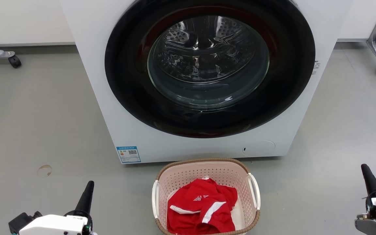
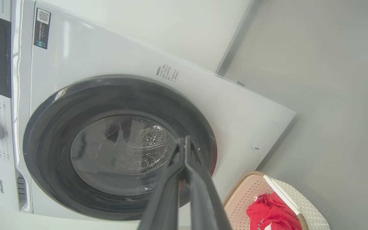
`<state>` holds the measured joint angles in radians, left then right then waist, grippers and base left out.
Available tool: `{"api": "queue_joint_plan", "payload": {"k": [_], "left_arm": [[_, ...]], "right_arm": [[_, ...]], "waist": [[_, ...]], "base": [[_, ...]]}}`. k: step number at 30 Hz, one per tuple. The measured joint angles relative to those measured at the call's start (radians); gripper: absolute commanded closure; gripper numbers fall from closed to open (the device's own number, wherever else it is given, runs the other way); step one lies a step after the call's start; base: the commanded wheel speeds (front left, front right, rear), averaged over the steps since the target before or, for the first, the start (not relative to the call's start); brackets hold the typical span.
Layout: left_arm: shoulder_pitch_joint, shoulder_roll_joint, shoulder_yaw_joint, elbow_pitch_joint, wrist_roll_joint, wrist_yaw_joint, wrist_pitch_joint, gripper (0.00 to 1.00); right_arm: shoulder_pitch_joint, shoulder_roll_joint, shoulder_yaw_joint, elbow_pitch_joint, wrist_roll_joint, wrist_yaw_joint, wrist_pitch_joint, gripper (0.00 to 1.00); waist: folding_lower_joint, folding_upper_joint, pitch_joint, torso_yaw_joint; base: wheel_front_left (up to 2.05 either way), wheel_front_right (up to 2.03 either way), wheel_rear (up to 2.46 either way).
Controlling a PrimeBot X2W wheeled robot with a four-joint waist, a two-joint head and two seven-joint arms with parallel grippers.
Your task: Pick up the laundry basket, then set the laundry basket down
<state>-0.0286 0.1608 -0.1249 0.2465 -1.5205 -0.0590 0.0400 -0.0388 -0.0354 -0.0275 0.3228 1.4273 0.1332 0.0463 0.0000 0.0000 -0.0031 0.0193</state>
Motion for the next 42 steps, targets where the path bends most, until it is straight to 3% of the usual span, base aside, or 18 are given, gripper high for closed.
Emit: {"api": "queue_joint_plan", "payload": {"k": [22,42], "left_arm": [[-0.021,-0.088,0.162,0.019,-0.118,-0.061,0.032,1.0],[-0.024,-0.099,0.173,0.02,-0.118,-0.061,0.041,1.0]], "right_arm": [[-0.02,0.008,-0.096,-0.044,0.177,-0.007,0.059,1.0],[-0.02,0.009,-0.098,-0.046,0.181,-0.007,0.059,1.0]], "waist": [[0.0,0.0,0.006,-0.019],[0.0,0.0,0.006,-0.019]], "base": [[0.0,0.0,0.0],[0.0,0.0,0.0]]}}
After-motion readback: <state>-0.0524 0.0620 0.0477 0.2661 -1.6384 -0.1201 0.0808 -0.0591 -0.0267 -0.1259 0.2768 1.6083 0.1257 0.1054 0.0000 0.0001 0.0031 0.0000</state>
